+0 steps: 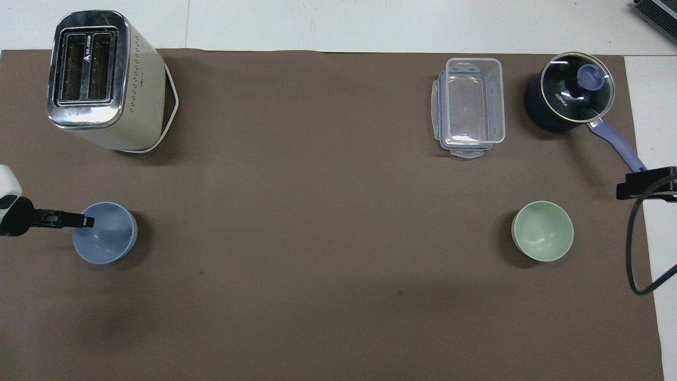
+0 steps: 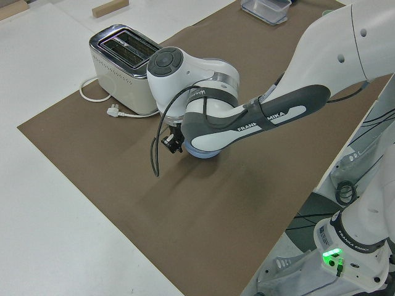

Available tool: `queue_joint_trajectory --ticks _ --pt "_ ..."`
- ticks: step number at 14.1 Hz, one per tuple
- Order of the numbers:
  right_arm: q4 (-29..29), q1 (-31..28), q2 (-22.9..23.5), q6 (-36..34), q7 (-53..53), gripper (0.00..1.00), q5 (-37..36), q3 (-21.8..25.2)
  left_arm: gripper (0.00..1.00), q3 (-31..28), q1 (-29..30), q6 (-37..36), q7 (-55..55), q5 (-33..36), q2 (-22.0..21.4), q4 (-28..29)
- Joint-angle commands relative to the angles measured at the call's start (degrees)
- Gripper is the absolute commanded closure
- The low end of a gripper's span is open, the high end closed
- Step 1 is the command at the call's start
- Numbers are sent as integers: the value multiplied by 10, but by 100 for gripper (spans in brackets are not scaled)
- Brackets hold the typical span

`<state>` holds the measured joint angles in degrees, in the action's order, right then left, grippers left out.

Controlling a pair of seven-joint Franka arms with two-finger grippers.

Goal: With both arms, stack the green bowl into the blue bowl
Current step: 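Reach the left gripper to the blue bowl rim and grasp it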

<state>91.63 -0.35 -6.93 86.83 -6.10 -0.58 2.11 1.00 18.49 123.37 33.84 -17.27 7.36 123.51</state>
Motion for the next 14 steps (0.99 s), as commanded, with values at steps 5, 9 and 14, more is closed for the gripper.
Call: queue_joint_trajectory --ticks 5,9,14 --pt "8 -5 -8 -5 17 0 0 0 46 4 10 18 13 -30 -2 18" --pt "8 -5 -8 -4 17 0 0 0 92 4 18 10 32 -30 -2 17" --pt "8 -5 -8 -5 17 0 0 1 100 2 17 -8 55 -29 -8 16"
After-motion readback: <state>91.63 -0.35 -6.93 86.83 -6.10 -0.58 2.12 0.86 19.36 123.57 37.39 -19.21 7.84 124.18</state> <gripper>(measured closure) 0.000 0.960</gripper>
